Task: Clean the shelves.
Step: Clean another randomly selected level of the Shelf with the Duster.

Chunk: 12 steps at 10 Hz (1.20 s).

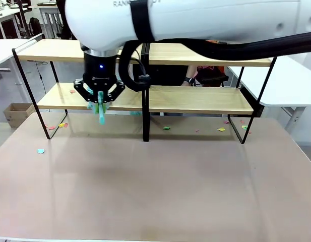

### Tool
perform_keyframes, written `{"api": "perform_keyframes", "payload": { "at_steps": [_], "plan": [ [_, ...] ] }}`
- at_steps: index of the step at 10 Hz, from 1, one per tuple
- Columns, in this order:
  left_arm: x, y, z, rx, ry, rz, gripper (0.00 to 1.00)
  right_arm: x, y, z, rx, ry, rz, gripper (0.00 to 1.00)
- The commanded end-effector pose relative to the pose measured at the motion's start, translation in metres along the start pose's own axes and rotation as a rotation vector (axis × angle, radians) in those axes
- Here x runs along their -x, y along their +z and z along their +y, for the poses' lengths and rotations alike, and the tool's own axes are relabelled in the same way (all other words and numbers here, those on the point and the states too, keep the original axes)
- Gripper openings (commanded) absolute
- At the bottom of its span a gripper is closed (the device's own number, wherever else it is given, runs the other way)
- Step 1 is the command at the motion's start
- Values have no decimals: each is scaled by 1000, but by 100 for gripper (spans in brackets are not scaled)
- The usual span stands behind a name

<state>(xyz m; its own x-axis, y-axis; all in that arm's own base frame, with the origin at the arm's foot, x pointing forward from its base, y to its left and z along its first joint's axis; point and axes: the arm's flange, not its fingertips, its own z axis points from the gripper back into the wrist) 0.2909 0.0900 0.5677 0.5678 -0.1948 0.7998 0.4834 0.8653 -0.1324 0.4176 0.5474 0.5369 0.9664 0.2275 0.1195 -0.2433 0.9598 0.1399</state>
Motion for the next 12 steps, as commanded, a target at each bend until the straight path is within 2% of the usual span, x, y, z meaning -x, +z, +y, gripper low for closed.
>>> {"api": "perform_keyframes", "payload": {
  "at_steps": [1,5,8,9,12],
  "plan": [
    [0,1,0,3,0,-4,100,-30,5,31,14,69,-7,12],
    [0,1,0,3,0,-4,100,-45,6,84,-31,228,-21,12],
    [0,1,0,3,0,-4,100,-40,21,120,-183,484,15,12],
    [0,1,0,3,0,-4,100,-33,25,119,-215,509,7,12],
    [0,1,0,3,0,-4,100,-18,38,71,-196,397,-12,12]
  ]
}}
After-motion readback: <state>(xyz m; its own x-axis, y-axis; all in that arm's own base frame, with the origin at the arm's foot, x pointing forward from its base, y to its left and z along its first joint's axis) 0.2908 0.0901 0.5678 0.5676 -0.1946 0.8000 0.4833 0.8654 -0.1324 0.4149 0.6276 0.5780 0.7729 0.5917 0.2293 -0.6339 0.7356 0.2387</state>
